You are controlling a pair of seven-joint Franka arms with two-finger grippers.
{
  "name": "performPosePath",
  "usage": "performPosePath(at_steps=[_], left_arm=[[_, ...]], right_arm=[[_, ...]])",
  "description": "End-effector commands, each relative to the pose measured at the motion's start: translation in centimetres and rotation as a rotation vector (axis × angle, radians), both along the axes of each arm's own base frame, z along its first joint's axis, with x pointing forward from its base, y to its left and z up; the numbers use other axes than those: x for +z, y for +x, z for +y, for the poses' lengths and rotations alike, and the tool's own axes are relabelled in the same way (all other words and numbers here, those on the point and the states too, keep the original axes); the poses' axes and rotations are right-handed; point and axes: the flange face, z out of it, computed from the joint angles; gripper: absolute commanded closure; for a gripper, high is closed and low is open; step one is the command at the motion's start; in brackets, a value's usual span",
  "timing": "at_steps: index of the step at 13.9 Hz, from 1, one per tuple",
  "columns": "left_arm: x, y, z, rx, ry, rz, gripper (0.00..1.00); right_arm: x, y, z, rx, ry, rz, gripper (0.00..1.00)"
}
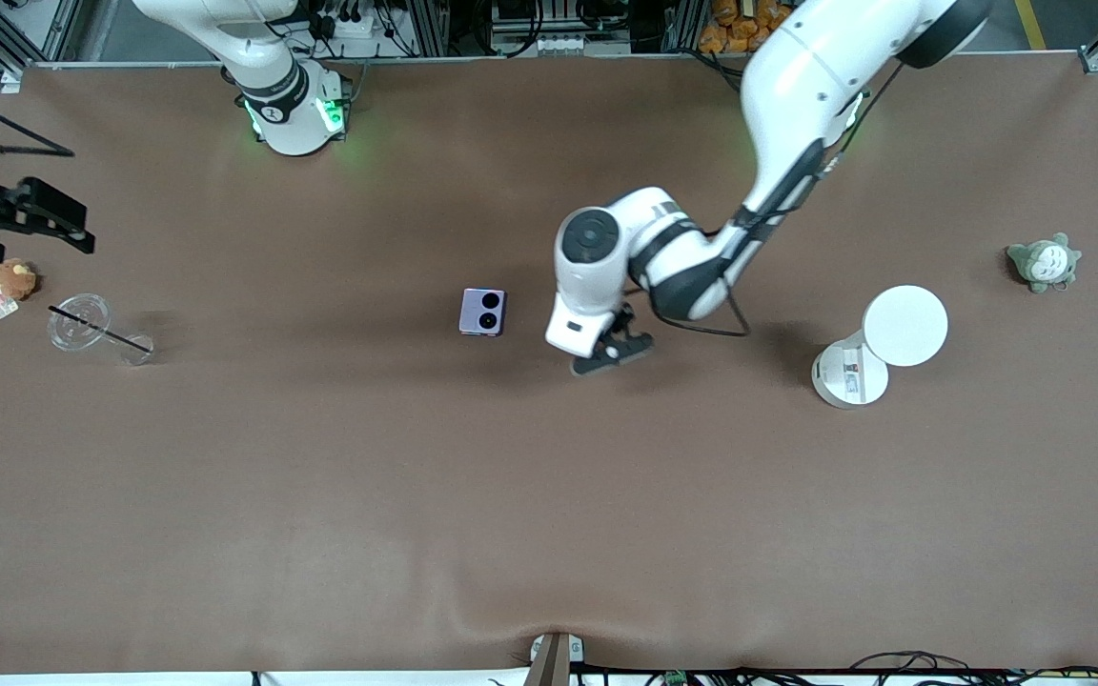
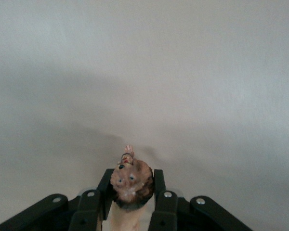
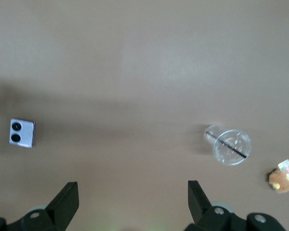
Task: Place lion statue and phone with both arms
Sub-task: 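Grasp the lion with the left gripper while the right gripper reaches the phone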
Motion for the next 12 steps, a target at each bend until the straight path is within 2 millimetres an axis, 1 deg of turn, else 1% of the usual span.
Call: performPosePath(at_steps=[1,3,4,5,6,8,9,10,12], left_arm=[[3.0,2.6,4.4,-0.1,0.047,-0.01,1.0],[3.5,5.2,8.7,-0.185,0.056,0.014,1.0],[3.9,6.1,10.2,-0.215,0.054,0.015,1.0],[3.8,7.0,11.9,-0.241,0.055,0.024,1.0],[3.6,7.9,14.1,-0.267,0.058,0.035,1.0],[3.1,8.7,17.0,-0.303,0.062,0.057,1.0],[2.7,9.0,18.1,-0.306,0.064,0.068,1.0],[2.1,8.8,18.9,-0.314,0.067,0.082,1.0],[1.1,8.9,21.2,-0.311,0.072,0.109,1.0]], right_arm=[[-3.3,1.8,1.4,0.035,0.012,0.07,0.0],[-5.2,2.9,2.5,0.05,0.016,0.085,0.0],[-5.8,3.3,3.7,0.059,0.023,0.085,0.0],[-6.6,3.5,4.5,0.042,0.038,0.095,0.0],[-7.7,3.8,5.6,0.019,0.067,0.12,0.0],[-9.9,3.8,9.5,-0.03,0.093,0.18,0.0],[-11.2,3.7,12.4,-0.063,0.073,0.207,0.0],[-12.3,3.3,15.1,-0.09,0.05,0.227,0.0],[-15.5,2.6,20.4,-0.095,0.006,0.272,0.0]])
